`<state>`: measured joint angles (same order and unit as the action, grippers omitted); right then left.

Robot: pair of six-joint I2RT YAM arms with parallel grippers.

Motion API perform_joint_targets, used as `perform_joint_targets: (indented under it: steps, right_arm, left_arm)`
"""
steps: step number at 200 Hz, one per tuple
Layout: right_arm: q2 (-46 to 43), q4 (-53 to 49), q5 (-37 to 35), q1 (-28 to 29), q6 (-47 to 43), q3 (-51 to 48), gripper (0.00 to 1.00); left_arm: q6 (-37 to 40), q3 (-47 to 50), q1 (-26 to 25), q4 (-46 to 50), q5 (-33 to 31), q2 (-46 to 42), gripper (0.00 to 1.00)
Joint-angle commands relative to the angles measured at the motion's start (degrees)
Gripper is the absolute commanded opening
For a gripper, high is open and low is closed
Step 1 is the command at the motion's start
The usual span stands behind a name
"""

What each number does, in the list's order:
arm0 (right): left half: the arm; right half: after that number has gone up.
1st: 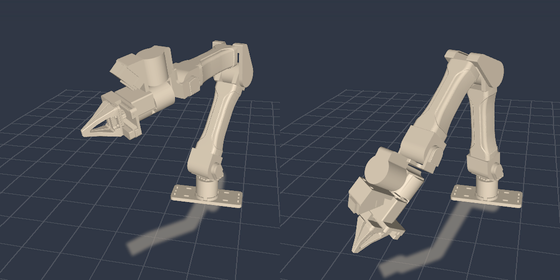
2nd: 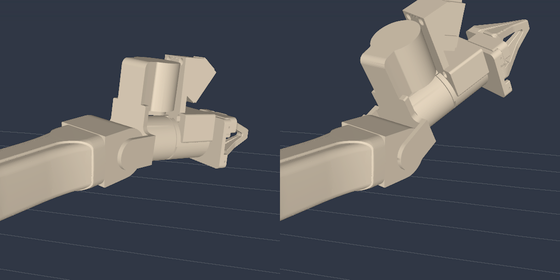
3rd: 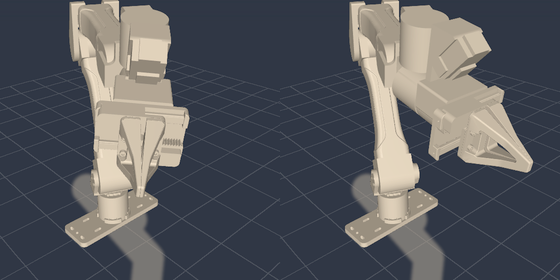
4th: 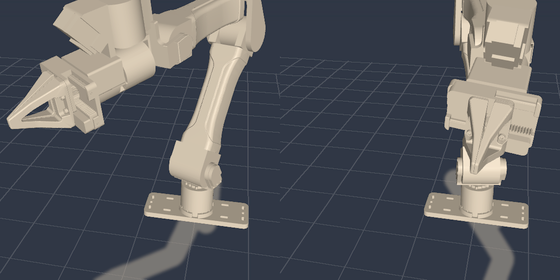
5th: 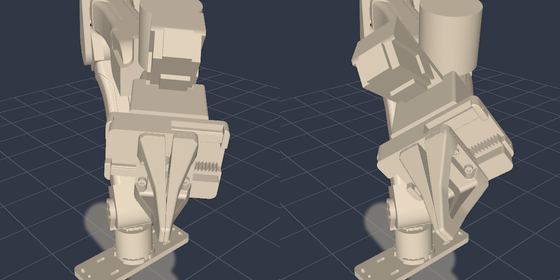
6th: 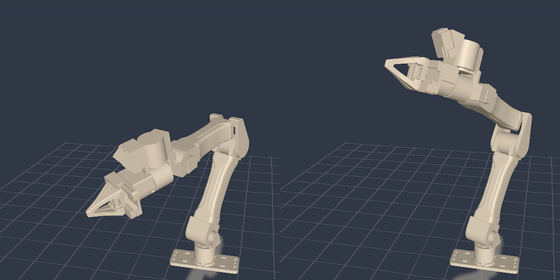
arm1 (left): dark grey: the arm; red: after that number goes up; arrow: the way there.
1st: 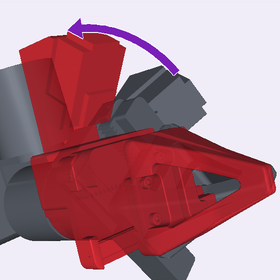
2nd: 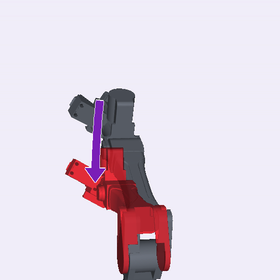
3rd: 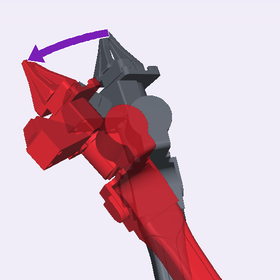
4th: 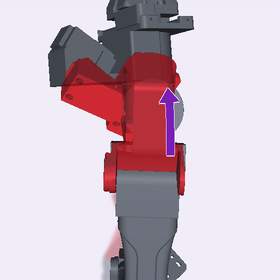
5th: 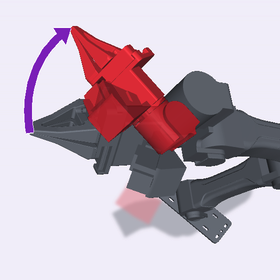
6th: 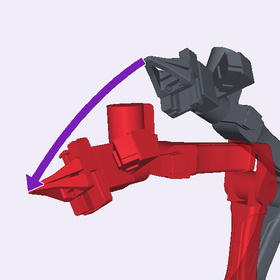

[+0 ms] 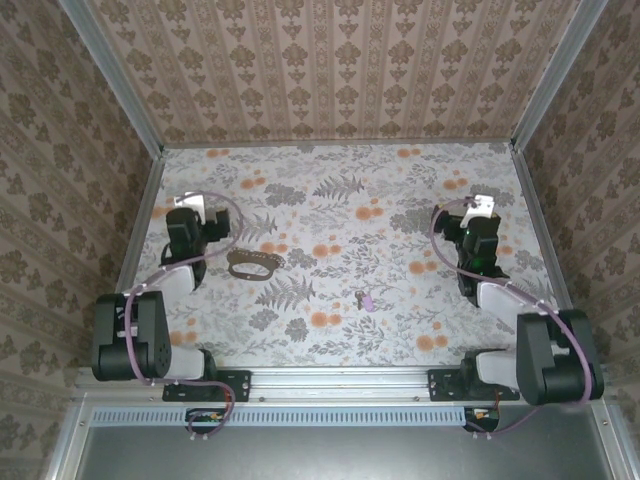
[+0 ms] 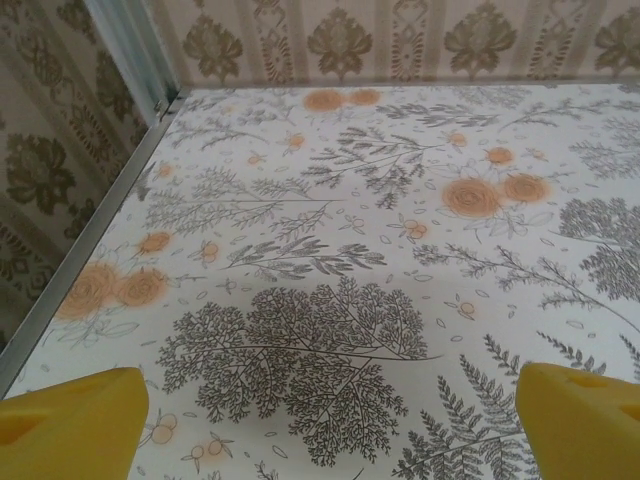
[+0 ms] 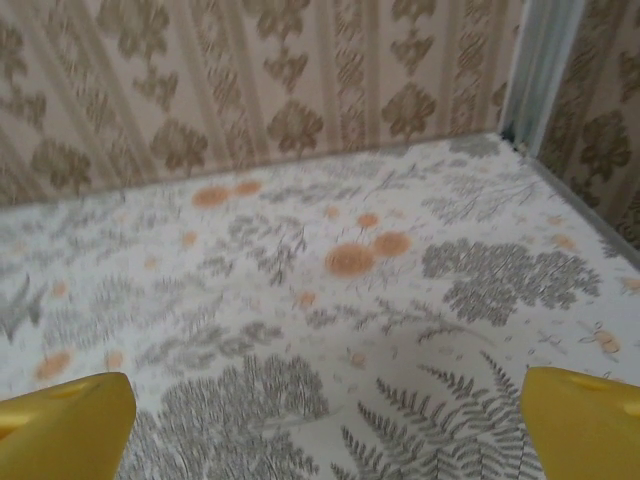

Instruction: Put the keys on the keyring

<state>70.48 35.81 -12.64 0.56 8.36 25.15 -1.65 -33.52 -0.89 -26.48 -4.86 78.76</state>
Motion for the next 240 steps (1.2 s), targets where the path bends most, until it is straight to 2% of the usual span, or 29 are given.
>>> perform_joint_targets:
  steps: [1, 20, 35, 55, 85, 113, 164, 194, 224, 240]
  right_arm:
    - [-4.69, -9.47, -2.61, -0.38, 11.48, 3.42, 1.00]
    - [-9.81, -7.73, -1.60, -0.75, 23.10, 0.49, 1.00]
    - [-13.72, -1.12, 5.71, -1.44, 23.47, -2.98, 1.00]
    - [-15.89, -13.20, 10.90, -1.12, 22.24, 2.02, 1.00]
    - [-15.10, -23.03, 14.80, -0.08, 20.97, 5.00, 1.00]
    - [-11.18, -29.93, 18.82, 3.67, 21.32, 7.67, 1.00]
    - [1.68, -40.68, 13.24, 19.79, 17.09, 15.68, 1.00]
    - [8.10, -45.34, 8.98, 25.26, 15.45, 20.38, 1.00]
    - [15.87, -51.25, 1.30, 29.64, 14.47, 25.93, 1.00]
    - [18.64, -53.10, -5.07, 31.30, 15.08, 28.16, 1.00]
  left_arm:
    - [-5.79, -5.13, -1.90, 14.23, -3.10, -1.16, 0.94]
    - [-10.09, -8.54, -4.57, 19.58, -4.47, -1.35, 0.94]
    - [-12.55, -11.38, -7.27, 23.48, -4.74, -1.42, 0.94]
    - [-13.53, -14.67, -12.07, 28.08, -5.42, -1.43, 0.94]
    - [-16.38, -16.93, -19.05, 33.54, -7.38, -1.85, 0.95]
    - [-22.50, -14.85, -22.56, 35.35, -6.64, -3.88, 0.95]
    - [-28.72, -7.63, -28.71, 34.51, -8.06, -7.97, 0.96]
    - [-30.73, -3.66, -29.69, 31.57, -8.23, -7.44, 0.96]
    - [-31.14, -2.22, -29.96, 28.92, -6.99, -4.54, 0.96]
    - [-30.88, -2.25, -29.88, 27.65, -5.97, -2.67, 0.97]
